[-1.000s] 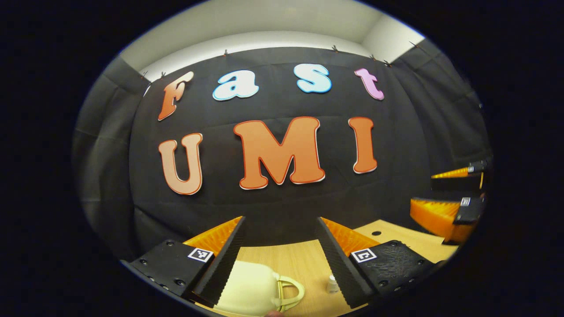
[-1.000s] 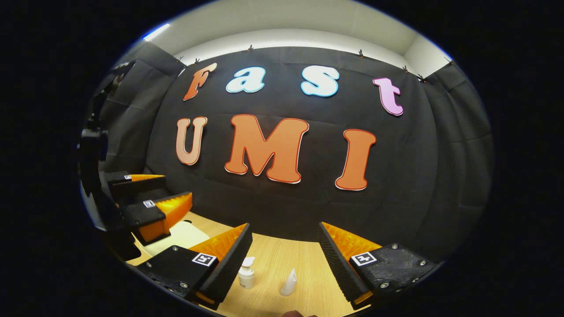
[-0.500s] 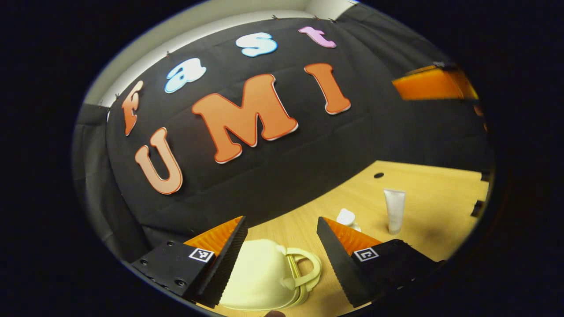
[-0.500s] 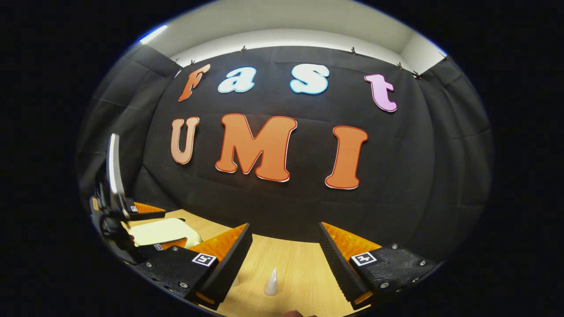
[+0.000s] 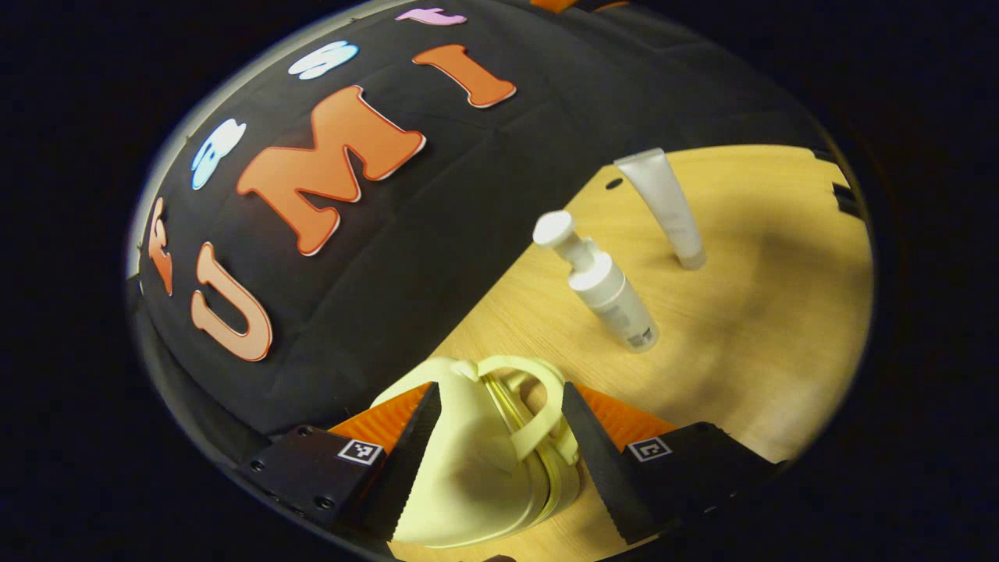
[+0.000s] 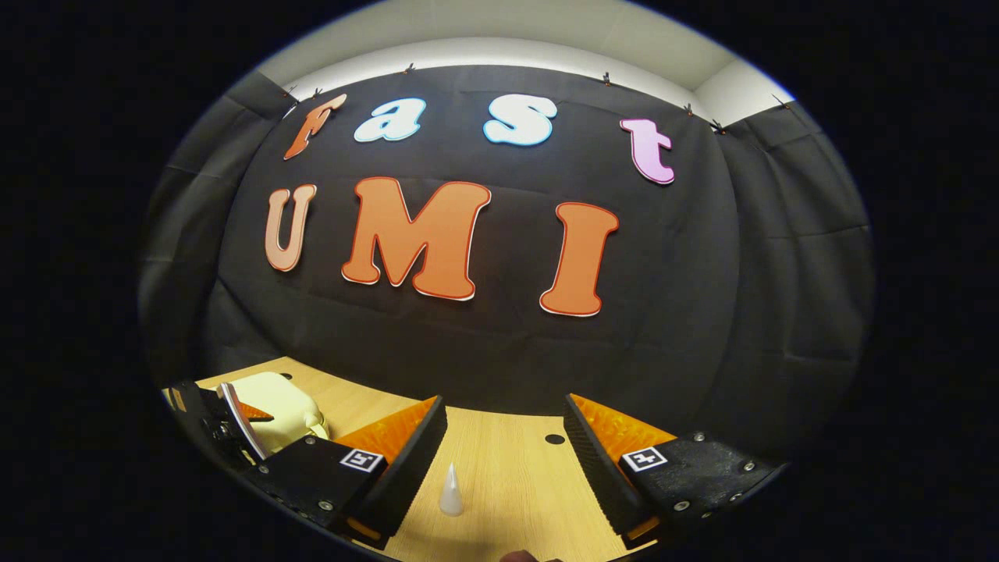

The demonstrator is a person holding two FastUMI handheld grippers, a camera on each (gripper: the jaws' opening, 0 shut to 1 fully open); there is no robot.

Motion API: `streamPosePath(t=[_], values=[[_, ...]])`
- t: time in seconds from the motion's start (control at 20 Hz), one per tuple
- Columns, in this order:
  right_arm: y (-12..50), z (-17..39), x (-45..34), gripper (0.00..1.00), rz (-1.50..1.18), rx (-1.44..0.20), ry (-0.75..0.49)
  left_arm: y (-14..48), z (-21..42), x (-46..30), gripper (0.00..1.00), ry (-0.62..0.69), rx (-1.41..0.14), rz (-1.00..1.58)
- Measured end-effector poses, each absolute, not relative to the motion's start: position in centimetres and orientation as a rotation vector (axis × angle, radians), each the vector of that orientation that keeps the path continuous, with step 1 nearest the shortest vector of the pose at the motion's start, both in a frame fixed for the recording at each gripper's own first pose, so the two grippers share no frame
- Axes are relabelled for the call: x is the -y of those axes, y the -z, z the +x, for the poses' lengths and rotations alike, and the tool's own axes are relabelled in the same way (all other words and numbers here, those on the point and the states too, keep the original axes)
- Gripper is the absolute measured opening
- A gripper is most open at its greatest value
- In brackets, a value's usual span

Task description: First open the suitcase, pack the skin care products into it, and then close the suitcase.

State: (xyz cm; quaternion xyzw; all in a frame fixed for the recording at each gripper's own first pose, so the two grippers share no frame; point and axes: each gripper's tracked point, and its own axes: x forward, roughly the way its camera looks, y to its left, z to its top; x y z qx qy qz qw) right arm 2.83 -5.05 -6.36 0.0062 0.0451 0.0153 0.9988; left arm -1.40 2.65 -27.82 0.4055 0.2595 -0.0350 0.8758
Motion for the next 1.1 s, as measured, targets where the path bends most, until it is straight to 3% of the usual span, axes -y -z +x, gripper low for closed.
streamPosePath(t=[0.25, 0.3, 0.35, 0.4, 0.45, 0.6, 0.65, 0.7, 1.1], values=[[7.0, 3.6, 4.6, 0.95, 0.021, -0.107, -0.008, 30.3, -0.9, -4.3, 0.94, 0.107, -0.589, 1.013], [7.2, 3.6, 4.5, 0.95, 0.022, -0.11, -0.009, 30.5, -0.6, -4.2, 0.98, 0.113, -0.591, 1.053], [7.4, 3.7, 4.3, 0.95, 0.02, -0.115, -0.007, 30.7, -0.1, -4.1, 0.88, 0.116, -0.592, 1.089], [7.5, 3.8, 4.1, 0.95, 0.02, -0.12, -0.009, 31.0, 0.2, -4.2, 0.84, 0.123, -0.595, 1.101], [7.5, 3.8, 3.9, 0.95, 0.02, -0.12, -0.009, 31.3, 0.6, -4.1, 0.87, 0.128, -0.599, 1.107], [7.5, 3.8, 3.6, 0.95, 0.013, -0.123, -0.01, 31.3, 0.3, -3.2, 0.4, 0.156, -0.574, 1.134], [7.5, 3.9, 3.6, 0.95, 0.011, -0.122, -0.01, 30.8, 0.6, -3.1, 0.31, 0.136, -0.546, 1.142], [7.3, 3.9, 3.6, 0.95, 0.009, -0.118, -0.007, 30.4, 0.2, -3.3, 0.09, 0.126, -0.55, 1.126], [6.7, 4.4, 1.5, 0.95, 0.013, -0.111, -0.038, 23.2, 0.6, -5.9, 0.08, -0.029, -0.455, 0.839]])
